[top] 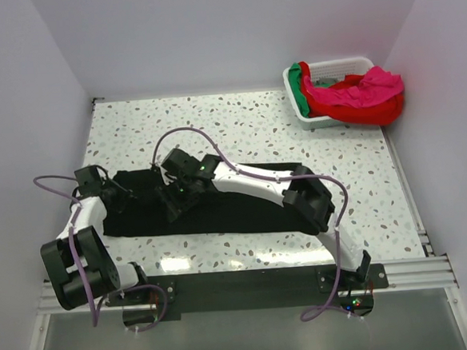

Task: Fold and stack the t-shirts
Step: Fold the tshirt

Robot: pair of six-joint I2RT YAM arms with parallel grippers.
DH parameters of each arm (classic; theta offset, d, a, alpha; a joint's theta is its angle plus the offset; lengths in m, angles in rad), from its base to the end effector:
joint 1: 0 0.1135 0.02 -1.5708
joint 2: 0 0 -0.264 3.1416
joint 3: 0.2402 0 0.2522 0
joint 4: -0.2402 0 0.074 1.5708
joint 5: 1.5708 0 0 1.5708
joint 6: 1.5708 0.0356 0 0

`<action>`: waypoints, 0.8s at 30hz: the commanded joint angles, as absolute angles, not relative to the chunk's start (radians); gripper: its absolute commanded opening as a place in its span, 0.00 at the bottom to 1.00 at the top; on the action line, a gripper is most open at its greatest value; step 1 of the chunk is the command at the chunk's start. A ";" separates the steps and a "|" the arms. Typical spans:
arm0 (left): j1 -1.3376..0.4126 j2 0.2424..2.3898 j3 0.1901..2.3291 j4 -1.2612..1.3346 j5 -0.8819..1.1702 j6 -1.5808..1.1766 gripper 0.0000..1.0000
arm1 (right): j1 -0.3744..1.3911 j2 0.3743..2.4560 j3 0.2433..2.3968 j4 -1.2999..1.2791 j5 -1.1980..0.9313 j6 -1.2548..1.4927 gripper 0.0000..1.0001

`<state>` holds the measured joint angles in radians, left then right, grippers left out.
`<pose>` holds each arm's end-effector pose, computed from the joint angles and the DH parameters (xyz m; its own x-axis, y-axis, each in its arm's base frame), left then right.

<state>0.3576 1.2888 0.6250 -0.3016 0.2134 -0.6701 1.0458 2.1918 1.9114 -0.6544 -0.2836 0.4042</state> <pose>0.2259 0.0764 0.1739 -0.4614 -0.8204 -0.3379 -0.6580 0.5718 -0.4899 0.2369 0.4289 0.2310 -0.7302 -0.5073 -0.4576 -0.6818 0.5840 0.4406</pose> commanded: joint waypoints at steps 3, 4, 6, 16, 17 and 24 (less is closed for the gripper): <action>0.391 1.351 0.675 -0.210 0.273 -0.607 0.00 | 1.049 2.258 1.991 -0.568 -0.230 0.436 0.49; 0.393 1.359 0.678 -0.209 0.278 -0.606 0.00 | 1.049 2.264 1.994 -0.561 -0.195 0.436 0.49; 0.397 1.377 0.687 -0.204 0.290 -0.597 0.00 | 1.049 2.279 1.993 -0.532 -0.170 0.428 0.48; 0.403 1.391 0.670 -0.186 0.330 -0.612 0.00 | 1.051 2.394 2.111 -0.483 -0.063 0.379 0.46; 0.405 1.393 0.669 -0.181 0.334 -0.612 0.00 | 1.051 2.404 2.121 -0.488 -0.060 0.373 0.46; 0.403 1.396 0.672 -0.181 0.337 -0.620 0.00 | 1.051 2.456 2.155 -0.500 0.000 0.350 0.45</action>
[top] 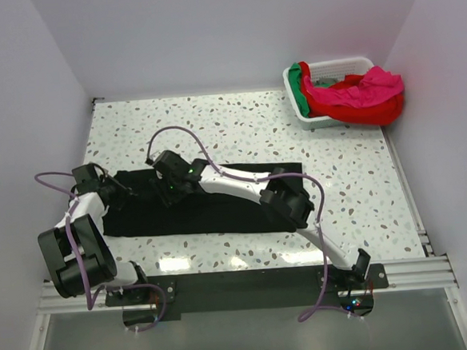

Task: Fold and stack the t-shirts
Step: Fold the tshirt

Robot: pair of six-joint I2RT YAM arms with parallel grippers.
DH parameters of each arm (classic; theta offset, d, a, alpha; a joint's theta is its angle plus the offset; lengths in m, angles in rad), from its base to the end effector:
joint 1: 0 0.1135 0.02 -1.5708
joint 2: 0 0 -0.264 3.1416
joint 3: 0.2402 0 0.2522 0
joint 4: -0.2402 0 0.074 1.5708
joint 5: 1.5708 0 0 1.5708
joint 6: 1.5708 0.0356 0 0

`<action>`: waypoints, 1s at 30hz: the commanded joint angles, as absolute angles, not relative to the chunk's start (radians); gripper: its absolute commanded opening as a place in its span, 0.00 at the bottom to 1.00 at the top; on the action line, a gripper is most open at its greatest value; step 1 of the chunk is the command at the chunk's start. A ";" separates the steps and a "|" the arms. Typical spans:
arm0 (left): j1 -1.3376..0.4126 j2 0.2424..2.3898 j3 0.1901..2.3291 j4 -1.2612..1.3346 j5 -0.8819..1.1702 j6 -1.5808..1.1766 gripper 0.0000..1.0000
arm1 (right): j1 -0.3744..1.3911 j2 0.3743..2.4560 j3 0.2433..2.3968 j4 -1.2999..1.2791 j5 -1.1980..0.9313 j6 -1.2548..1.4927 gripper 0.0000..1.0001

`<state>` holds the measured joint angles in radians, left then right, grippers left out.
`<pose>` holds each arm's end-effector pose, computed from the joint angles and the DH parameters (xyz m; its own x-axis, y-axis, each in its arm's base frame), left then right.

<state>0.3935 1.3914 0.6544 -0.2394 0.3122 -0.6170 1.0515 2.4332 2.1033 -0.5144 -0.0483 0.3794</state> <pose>0.2397 0.0877 0.1637 -0.5049 -0.8058 -0.3095 -0.6107 0.5869 -0.5316 0.2687 0.4735 0.1808 -0.6716 -0.4295 -0.6037 -0.6829 0.6749 0.2795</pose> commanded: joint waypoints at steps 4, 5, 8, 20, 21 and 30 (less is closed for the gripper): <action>0.405 1.394 0.678 -0.186 0.342 -0.623 0.00 | 1.054 2.470 2.145 -0.505 0.041 0.330 0.44; 0.403 1.393 0.680 -0.189 0.342 -0.621 0.00 | 1.052 2.473 2.143 -0.506 0.041 0.325 0.44; 0.402 1.385 0.677 -0.193 0.344 -0.623 0.00 | 1.055 2.473 2.132 -0.509 0.048 0.319 0.41; 0.403 1.345 0.664 -0.215 0.351 -0.623 0.00 | 1.074 2.456 2.082 -0.520 0.068 0.314 0.11; 0.403 1.338 0.661 -0.216 0.350 -0.624 0.00 | 1.074 2.448 2.083 -0.519 0.064 0.318 0.09; 0.403 1.238 0.608 -0.271 0.341 -0.644 0.00 | 1.074 2.323 2.027 -0.508 0.020 0.336 0.03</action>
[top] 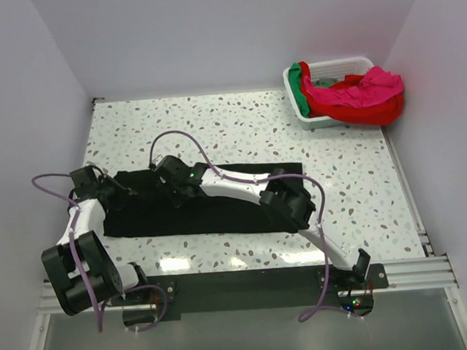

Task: Fold and stack the t-shirts
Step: Fold the tshirt

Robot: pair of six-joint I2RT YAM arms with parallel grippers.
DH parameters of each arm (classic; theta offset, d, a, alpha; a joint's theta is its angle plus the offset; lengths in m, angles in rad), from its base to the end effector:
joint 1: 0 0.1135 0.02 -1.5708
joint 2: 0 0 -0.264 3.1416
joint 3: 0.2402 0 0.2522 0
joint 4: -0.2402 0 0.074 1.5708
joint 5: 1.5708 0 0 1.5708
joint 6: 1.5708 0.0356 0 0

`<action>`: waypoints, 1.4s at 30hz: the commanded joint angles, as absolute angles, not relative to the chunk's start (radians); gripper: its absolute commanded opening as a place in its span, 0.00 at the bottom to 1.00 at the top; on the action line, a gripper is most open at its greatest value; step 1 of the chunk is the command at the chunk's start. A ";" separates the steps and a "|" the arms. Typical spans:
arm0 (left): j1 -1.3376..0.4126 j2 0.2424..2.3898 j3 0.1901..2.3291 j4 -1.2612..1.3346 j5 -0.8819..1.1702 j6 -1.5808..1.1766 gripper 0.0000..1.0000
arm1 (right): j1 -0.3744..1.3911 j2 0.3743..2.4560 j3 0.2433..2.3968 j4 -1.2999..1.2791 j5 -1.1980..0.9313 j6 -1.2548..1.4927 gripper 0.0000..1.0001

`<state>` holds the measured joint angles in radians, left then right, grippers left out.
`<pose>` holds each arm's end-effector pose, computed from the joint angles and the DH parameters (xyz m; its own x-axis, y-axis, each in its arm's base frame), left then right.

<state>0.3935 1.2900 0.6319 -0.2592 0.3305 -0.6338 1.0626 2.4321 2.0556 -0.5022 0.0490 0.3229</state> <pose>0.2287 0.0824 0.1793 -0.4840 -0.8074 -0.3373 -0.5797 0.5846 -0.5677 0.2643 0.4710 0.1669 -0.6273 -0.4750 -0.6171 -0.6942 0.7002 0.1667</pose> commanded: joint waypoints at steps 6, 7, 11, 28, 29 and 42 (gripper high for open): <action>0.402 1.155 0.552 -0.317 0.342 -0.655 0.00 | 1.074 2.215 1.924 -0.503 0.014 0.339 0.02; 0.403 1.144 0.548 -0.333 0.344 -0.658 0.00 | 1.075 2.203 1.911 -0.502 0.011 0.341 0.02; 0.403 1.100 0.529 -0.380 0.344 -0.655 0.00 | 1.074 2.169 1.870 -0.509 0.002 0.344 0.03; 0.402 1.005 0.502 -0.485 0.390 -0.623 0.02 | 1.075 2.129 1.761 -0.555 0.003 0.344 0.03; 0.402 1.002 0.505 -0.489 0.396 -0.620 0.04 | 1.075 2.132 1.761 -0.560 0.002 0.345 0.04; 0.400 0.983 0.574 -0.607 0.459 -0.535 0.43 | 1.074 2.131 1.767 -0.597 0.031 0.336 0.18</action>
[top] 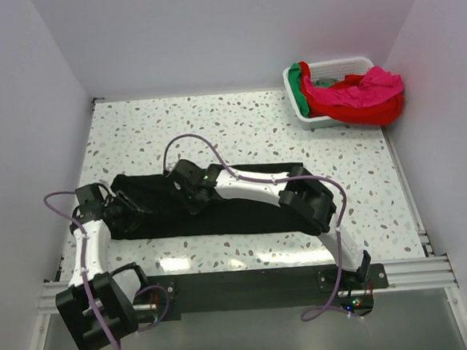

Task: Fold and stack the t-shirts
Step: Fold the tshirt

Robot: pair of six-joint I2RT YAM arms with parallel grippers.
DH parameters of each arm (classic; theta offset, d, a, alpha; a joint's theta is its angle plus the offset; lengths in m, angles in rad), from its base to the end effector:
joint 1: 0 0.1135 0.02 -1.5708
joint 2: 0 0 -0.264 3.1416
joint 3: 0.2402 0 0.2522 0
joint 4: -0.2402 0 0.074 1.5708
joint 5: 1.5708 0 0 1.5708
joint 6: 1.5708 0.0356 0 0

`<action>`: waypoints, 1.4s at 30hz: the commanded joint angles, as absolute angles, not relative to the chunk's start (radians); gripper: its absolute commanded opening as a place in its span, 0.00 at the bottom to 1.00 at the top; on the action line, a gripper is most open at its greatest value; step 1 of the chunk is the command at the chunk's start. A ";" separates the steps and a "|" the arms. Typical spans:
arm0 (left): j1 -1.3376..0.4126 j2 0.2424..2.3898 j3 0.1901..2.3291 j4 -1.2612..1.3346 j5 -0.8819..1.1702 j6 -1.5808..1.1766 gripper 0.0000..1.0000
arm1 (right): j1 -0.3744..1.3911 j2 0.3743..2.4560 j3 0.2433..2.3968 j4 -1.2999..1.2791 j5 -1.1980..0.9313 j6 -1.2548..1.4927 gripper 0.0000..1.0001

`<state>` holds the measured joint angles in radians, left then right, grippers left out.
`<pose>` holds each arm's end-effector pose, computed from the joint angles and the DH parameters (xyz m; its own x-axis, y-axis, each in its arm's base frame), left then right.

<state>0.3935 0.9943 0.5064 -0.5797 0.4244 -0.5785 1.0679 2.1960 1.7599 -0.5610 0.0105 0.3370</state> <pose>0.1644 0.0524 0.1798 -0.5867 -0.7830 -0.2065 -0.5814 0.5848 -0.5657 0.2323 0.4216 0.1864 -0.6708 -0.5335 -0.5151 -0.6904 0.7029 0.1711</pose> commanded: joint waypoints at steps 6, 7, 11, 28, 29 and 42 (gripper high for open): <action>0.400 1.009 0.658 -0.646 0.480 -0.509 0.43 | 1.074 2.122 1.766 -0.620 0.046 0.325 0.20; 0.399 1.012 0.661 -0.649 0.485 -0.509 0.43 | 1.074 2.123 1.764 -0.624 0.052 0.324 0.21; 0.400 1.019 0.672 -0.637 0.518 -0.509 0.41 | 1.074 2.125 1.772 -0.637 0.063 0.316 0.22; 0.397 1.216 0.543 -0.391 0.526 -0.548 0.43 | 1.074 2.115 1.789 -0.683 0.090 0.314 0.24; 0.399 1.235 0.542 -0.368 0.526 -0.549 0.43 | 1.074 2.111 1.784 -0.683 0.094 0.316 0.24; 0.403 1.419 0.575 -0.279 0.428 -0.543 0.43 | 1.071 2.109 1.773 -0.716 0.139 0.288 0.22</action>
